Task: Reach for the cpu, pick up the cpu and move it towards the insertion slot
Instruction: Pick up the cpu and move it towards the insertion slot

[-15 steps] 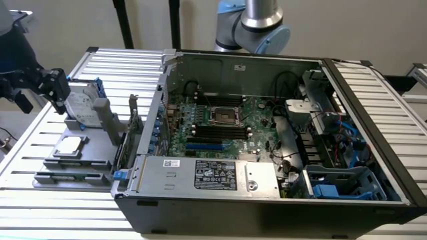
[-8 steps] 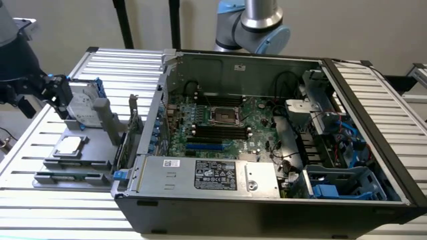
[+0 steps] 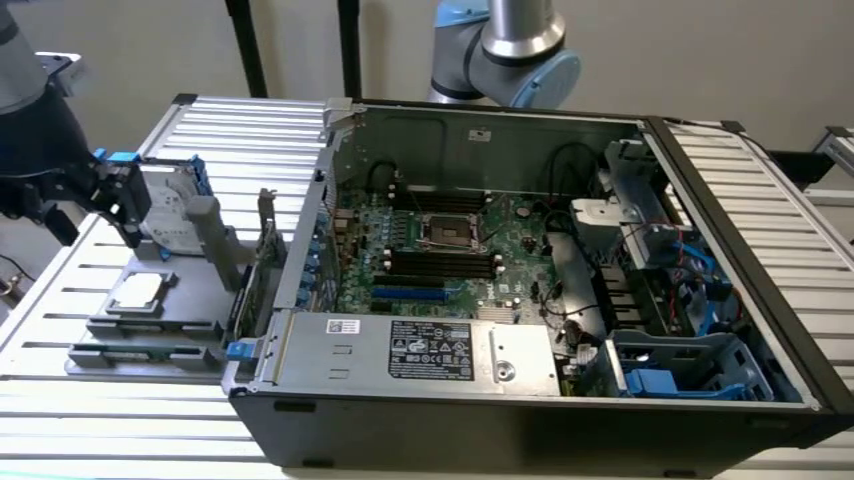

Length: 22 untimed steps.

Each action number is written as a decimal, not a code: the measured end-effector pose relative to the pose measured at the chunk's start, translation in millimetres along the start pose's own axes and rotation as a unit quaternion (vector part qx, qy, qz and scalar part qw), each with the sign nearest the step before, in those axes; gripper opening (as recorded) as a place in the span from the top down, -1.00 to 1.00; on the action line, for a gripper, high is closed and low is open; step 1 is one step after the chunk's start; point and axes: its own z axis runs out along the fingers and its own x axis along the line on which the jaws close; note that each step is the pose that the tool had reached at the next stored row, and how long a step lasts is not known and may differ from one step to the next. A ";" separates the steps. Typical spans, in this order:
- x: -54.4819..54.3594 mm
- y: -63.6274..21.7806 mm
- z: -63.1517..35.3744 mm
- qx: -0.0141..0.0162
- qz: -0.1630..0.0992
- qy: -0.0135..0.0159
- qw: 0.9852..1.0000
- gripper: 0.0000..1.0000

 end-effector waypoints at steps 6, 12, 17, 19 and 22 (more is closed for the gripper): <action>-0.2 -0.3 11.0 0.000 0.000 0.000 1.000 -0.42; -0.4 0.4 21.9 0.000 0.002 0.000 1.000 -0.42; -0.3 1.3 31.1 0.001 0.007 0.000 1.000 -0.42; 0.1 1.5 34.7 0.001 0.011 0.000 1.000 -0.42; 0.5 1.4 40.1 0.003 0.017 -0.001 1.000 -0.42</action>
